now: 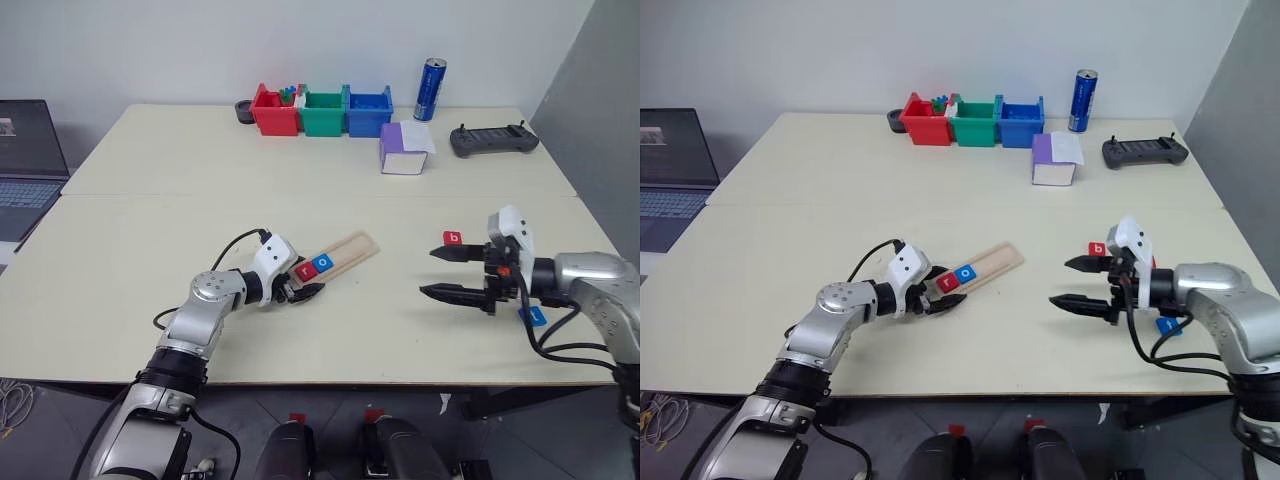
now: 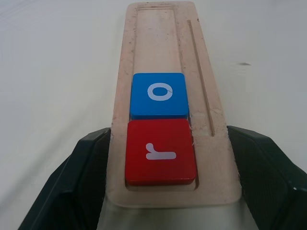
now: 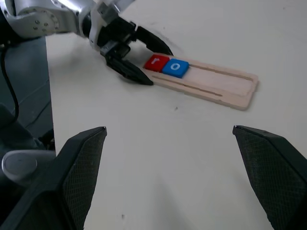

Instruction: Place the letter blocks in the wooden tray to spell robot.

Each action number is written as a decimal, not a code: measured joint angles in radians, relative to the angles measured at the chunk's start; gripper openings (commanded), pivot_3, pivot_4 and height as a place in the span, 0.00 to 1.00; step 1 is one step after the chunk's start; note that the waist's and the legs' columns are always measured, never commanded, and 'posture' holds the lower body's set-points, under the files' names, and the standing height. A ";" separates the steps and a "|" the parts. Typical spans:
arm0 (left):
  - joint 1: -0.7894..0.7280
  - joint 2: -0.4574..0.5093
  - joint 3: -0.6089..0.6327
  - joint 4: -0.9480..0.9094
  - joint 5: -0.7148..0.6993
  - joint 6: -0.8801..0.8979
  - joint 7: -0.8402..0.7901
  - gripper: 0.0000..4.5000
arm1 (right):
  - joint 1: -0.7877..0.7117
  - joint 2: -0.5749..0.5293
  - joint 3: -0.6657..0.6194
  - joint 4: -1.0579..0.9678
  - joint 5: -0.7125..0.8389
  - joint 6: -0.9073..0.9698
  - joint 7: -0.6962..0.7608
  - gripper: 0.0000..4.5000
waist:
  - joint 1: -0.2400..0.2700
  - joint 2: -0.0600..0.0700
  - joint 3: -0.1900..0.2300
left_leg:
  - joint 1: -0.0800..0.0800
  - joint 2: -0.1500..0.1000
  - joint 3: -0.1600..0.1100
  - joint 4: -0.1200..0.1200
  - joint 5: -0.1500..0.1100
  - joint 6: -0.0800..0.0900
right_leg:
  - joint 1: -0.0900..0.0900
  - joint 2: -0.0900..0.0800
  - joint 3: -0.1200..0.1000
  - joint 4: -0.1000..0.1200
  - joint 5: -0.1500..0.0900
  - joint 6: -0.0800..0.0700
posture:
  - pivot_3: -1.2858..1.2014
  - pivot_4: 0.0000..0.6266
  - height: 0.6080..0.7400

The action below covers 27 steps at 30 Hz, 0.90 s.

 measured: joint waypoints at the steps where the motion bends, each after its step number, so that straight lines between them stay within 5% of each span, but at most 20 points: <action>1: -0.009 0.000 -0.008 0.007 -0.002 -0.005 -0.031 0.75 | 0.026 -0.037 0.002 0.000 -0.020 -0.020 0.018 1.00 | 0.001 0.000 0.000 | 0.000 0.000 0.000 0.000 0.000 0.000 | 0.000 0.000 0.000 0.000 0.000 0.000 | 0.52 0.24 1.00; 12: -0.137 -0.042 -0.143 0.133 0.007 -0.110 -0.334 0.75 | 0.244 -0.181 -0.038 -0.019 -0.132 -0.148 0.080 1.00 | 0.004 -0.001 0.001 | -0.001 -0.001 -0.001 0.000 0.000 0.000 | 0.000 0.000 -0.001 -0.001 0.000 0.000 | 0.52 0.24 1.00; 27: -0.242 -0.151 -0.182 0.284 0.067 -0.201 -0.380 0.75 | 0.309 -0.145 -0.148 -0.164 -0.043 -0.106 0.052 1.00 | 0.002 -0.004 0.002 | -0.002 -0.001 -0.002 0.001 0.000 0.000 | 0.000 0.000 -0.002 -0.004 0.001 0.003 | 0.52 0.24 1.00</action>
